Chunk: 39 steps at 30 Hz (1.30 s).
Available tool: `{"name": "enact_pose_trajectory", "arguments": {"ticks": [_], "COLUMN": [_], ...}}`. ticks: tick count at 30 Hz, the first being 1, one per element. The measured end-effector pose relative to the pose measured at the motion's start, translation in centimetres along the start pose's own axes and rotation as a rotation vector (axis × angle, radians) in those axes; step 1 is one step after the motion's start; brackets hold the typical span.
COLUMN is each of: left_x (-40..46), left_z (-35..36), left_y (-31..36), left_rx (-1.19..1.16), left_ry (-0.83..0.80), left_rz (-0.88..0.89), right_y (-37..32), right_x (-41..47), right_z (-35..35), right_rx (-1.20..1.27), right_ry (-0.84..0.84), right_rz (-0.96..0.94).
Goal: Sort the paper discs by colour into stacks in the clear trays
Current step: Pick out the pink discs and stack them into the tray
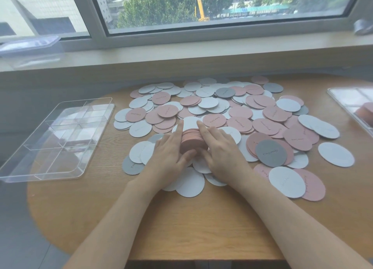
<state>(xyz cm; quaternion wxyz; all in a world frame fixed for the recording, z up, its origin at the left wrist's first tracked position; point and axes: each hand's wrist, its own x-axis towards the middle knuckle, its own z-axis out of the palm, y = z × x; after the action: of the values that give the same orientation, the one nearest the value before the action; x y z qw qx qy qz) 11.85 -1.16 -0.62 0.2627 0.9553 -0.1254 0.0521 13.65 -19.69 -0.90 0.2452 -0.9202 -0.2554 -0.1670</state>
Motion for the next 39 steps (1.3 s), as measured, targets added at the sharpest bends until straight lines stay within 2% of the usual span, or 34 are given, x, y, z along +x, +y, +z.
{"name": "enact_pose_trajectory", "arguments": {"ticks": [6,10,16,22,25,29,31,33,35,39], "left_x": [-0.1,0.0,0.2,0.3,0.8,2.8,4.4,6.0,7.5,10.0], "left_z": [0.2,0.2,0.2,0.4,-0.1,-2.1,-3.4,-4.5,-5.0,-4.9], "left_y": [0.3,0.2,0.1,-0.1,-0.5,-1.2,-1.7,-2.6,-4.0,-5.3], "left_rx": [-0.035,0.058,0.011,0.066,0.035,-0.033,-0.142,-0.196,-0.055,0.128], "left_ry": [0.074,0.126,0.108,0.087,0.067,0.131,0.132,0.2,0.244,0.038], "left_rz": [0.047,0.089,0.106,0.091,0.062,0.018,-0.004,-0.048,-0.127,-0.208], "right_y": [-0.1,-0.3,-0.1,-0.1,0.0,-0.1,0.1,0.3,0.3,0.3], "right_x": [-0.2,-0.3,-0.2,-0.1,-0.1,0.0,0.0,0.1,0.0,0.0], "right_z": [-0.1,0.0,0.4,0.4,0.1,-0.1,0.1,0.2,0.2,0.2], "right_rx": [-0.089,-0.123,-0.102,-0.109,-0.074,-0.011,-0.009,-0.014,-0.006,-0.001], "right_ry": [0.007,-0.053,-0.035,-0.061,-0.042,-0.044,-0.035,-0.028,-0.028,-0.022], "right_rz": [-0.005,0.005,0.004,0.004,0.013,0.045,0.041,0.037,0.039,0.036]}}
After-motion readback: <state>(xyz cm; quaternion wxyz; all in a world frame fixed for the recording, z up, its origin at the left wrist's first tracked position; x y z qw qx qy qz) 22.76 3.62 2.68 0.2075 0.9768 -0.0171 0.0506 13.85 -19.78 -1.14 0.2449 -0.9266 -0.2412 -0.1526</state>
